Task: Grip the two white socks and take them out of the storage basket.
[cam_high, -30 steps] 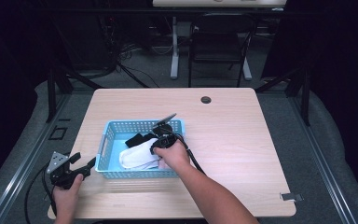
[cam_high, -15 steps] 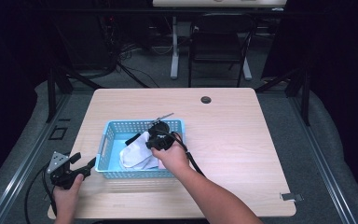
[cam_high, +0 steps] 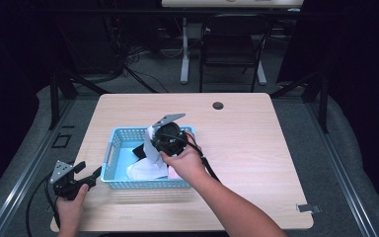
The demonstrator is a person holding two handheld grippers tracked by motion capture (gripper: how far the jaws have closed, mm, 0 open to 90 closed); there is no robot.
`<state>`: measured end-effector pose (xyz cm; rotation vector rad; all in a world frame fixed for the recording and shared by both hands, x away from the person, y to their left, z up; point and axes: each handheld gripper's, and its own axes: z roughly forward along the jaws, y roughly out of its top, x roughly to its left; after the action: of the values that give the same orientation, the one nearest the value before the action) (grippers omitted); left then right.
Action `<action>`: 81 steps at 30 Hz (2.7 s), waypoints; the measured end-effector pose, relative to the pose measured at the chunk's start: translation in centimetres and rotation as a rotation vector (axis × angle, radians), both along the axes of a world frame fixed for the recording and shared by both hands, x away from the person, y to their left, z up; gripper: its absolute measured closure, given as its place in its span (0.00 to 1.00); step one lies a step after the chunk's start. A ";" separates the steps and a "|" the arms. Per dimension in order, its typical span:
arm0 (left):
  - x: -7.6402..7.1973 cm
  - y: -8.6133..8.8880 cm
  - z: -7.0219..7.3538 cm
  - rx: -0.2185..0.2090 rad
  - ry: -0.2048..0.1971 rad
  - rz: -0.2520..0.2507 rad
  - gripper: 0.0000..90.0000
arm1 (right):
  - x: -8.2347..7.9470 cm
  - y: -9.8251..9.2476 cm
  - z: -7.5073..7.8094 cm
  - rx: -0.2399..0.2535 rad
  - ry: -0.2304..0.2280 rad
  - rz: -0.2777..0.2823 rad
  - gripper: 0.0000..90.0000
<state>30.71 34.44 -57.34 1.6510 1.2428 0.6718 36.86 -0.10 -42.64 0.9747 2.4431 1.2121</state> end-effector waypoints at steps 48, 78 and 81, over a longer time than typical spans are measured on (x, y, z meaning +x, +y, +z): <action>0.0 -0.1 0.0 0.008 0.003 0.001 0.27 | -6.9 -17.2 3.3 0.131 -0.108 -0.241 0.97; 0.0 -0.2 -0.1 0.011 0.007 -0.001 0.27 | -6.4 -24.6 -9.8 0.129 0.075 -0.510 0.97; 0.0 -0.2 -0.1 0.013 0.008 -0.002 0.27 | -6.5 -25.7 -11.1 0.123 0.093 -0.550 0.97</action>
<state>30.70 34.22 -57.43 1.6667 1.2443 0.6742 30.38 -25.78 -53.74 1.6299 1.9672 1.1379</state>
